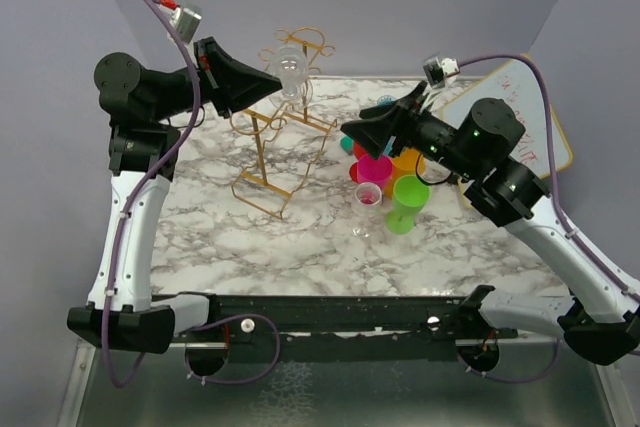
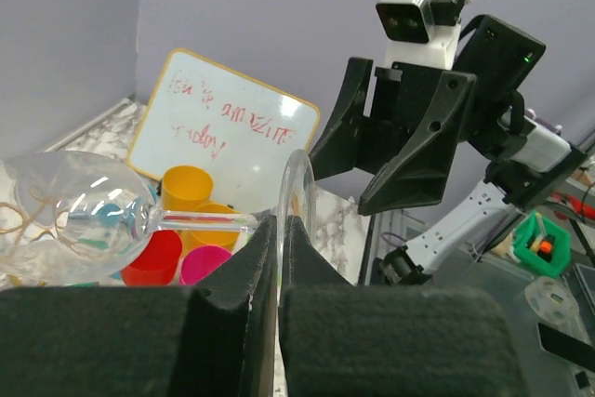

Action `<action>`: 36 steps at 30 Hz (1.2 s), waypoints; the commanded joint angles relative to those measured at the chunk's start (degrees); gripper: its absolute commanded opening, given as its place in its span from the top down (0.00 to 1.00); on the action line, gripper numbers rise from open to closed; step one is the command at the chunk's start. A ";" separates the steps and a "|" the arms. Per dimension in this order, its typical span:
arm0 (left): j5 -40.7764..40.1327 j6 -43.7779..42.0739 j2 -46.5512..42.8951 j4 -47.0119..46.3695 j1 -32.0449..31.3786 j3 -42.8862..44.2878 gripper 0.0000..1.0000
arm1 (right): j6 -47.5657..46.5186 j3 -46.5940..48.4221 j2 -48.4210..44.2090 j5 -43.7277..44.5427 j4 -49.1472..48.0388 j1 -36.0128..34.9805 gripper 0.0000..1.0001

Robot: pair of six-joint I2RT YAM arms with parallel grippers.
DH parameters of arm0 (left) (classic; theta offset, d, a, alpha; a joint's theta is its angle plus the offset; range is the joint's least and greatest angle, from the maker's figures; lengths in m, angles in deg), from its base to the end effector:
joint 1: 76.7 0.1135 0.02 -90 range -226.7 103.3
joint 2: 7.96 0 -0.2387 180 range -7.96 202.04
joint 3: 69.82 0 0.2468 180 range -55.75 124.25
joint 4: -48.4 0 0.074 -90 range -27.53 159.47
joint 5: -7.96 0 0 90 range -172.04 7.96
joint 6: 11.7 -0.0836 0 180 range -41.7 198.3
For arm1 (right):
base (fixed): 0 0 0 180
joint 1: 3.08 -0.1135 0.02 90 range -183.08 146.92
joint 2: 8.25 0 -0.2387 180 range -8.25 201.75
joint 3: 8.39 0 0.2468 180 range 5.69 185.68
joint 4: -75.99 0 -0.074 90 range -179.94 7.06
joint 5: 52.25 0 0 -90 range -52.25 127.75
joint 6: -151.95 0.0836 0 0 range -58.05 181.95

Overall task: Take the wine glass off the wine glass rack
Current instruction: Place the wine glass at the center of the board.

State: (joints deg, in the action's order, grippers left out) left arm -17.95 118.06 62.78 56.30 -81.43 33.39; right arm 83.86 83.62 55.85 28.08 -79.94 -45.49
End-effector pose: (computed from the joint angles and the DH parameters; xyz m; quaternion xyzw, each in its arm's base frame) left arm 0.2430 -0.0956 0.5173 0.2879 0.5712 -0.5354 0.5515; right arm 0.2046 0.2059 0.4542 -0.1817 0.6588 0.4361 0.5855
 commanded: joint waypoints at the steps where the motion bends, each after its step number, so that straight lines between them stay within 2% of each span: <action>1: 1.83 -1.05 -3.10 -1.22 -2.24 -1.12 1.00 | 1.48 1.21 -0.43 -12.34 -7.16 0.05 0.35; 5: 4.19 -0.22 -3.29 -1.21 -5.11 -1.61 1.00 | 2.49 1.58 0.93 -15.16 -8.78 0.05 0.45; 9: 4.87 -0.17 -3.24 -1.12 -6.87 -2.16 1.00 | 5.78 0.29 1.70 -20.04 -14.76 0.05 0.47; 13: 3.29 -0.86 -3.50 -1.03 -9.08 -4.15 1.00 | 7.70 -0.57 2.53 -20.48 -17.06 0.05 0.49; 19: 2.05 -1.44 -3.22 -0.80 -11.41 -4.59 1.00 | 8.51 -0.59 3.64 -20.28 -15.66 0.05 0.60; 20: 2.37 -1.51 -3.17 -0.79 -11.54 -4.45 1.00 | 8.50 -0.59 3.75 -19.86 -15.15 0.05 0.64; 22: 2.53 -1.60 -3.05 -0.70 -11.72 -4.29 1.00 | 8.20 -0.69 3.76 -19.69 -14.52 0.04 0.80; 25: 2.84 -2.25 -3.14 -0.34 -11.86 -4.39 1.00 | 8.02 -0.66 3.78 -20.13 -14.17 0.05 0.98; 29: 6.12 -2.64 -3.12 -0.33 -12.03 -5.81 1.00 | 7.89 -1.31 3.36 -20.82 -14.97 0.05 0.99; 30: 6.84 -2.60 -3.32 -0.34 -12.10 -6.41 0.97 | 7.77 -1.49 3.20 -20.65 -15.01 0.05 0.99; 32: 7.87 -2.70 -3.70 -0.10 -12.14 -7.79 0.73 | 7.35 -1.61 3.06 -20.40 -14.67 0.05 0.99; 33: 7.70 -3.46 -3.92 0.87 -12.14 -8.36 0.68 | 7.17 -1.56 3.10 -20.39 -14.47 0.06 0.99; 36: 6.63 -6.44 -4.23 4.18 -12.14 -9.52 0.66 | 6.92 -1.63 3.00 -19.78 -14.21 0.05 0.99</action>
State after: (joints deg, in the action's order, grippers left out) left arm -13.07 115.27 60.14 57.98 -93.13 25.31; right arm 91.95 82.17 59.48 8.93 -93.27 -45.45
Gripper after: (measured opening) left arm 0.333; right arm 0.031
